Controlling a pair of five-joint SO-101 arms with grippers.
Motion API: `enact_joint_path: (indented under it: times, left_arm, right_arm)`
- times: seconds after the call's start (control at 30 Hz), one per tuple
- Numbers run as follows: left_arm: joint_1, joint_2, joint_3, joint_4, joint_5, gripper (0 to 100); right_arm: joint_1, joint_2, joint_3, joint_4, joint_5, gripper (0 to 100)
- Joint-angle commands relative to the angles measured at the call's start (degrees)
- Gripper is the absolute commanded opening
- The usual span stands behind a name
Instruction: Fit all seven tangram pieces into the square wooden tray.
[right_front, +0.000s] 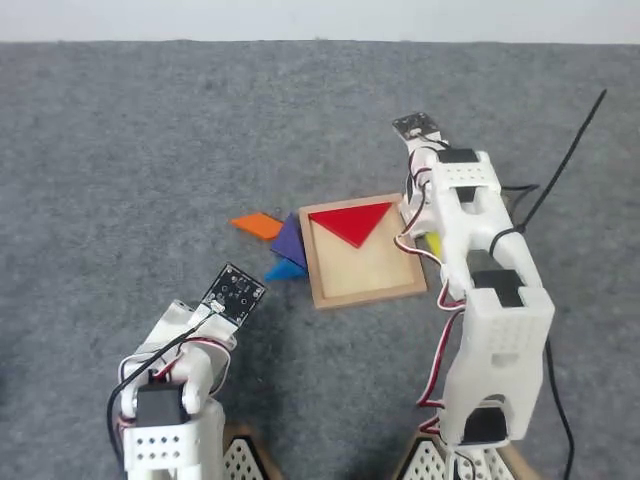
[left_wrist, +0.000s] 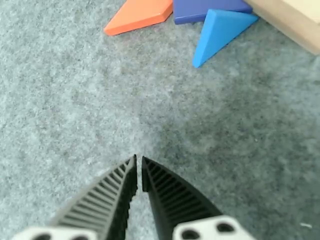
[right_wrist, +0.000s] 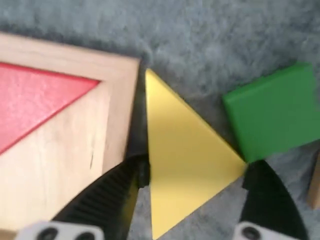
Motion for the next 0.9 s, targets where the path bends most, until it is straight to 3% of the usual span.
enact_joint_path:
  times: [0.0, 0.13, 0.33, 0.53, 0.7, 0.87]
  left_arm:
    - [-0.4, -1.1, -0.5, 0.7, -0.8, 1]
    - [-0.4, -1.1, -0.5, 0.7, -0.8, 1]
    - [-0.4, -1.1, -0.5, 0.7, -0.8, 1]
    - [-0.4, -1.1, -0.5, 0.7, -0.8, 1]
    - [-0.2, -1.1, -0.5, 0.7, -0.8, 1]
    - [-0.1, -1.1, -0.5, 0.7, -0.8, 1]
  right_arm:
    - [-0.2, 1.3, -3.8, -1.3, -0.2, 19.0]
    - [-0.1, 1.4, -4.5, 2.2, -0.5, 12.3]
    - [0.3, 1.4, -4.5, 7.8, -0.6, 11.6]
    - [6.9, 0.9, -4.5, 12.3, -0.7, 11.3]
    - [10.2, -7.0, -4.3, 14.5, -0.5, 11.2]
    - [6.5, -16.9, -4.6, 9.4, -0.6, 12.6]
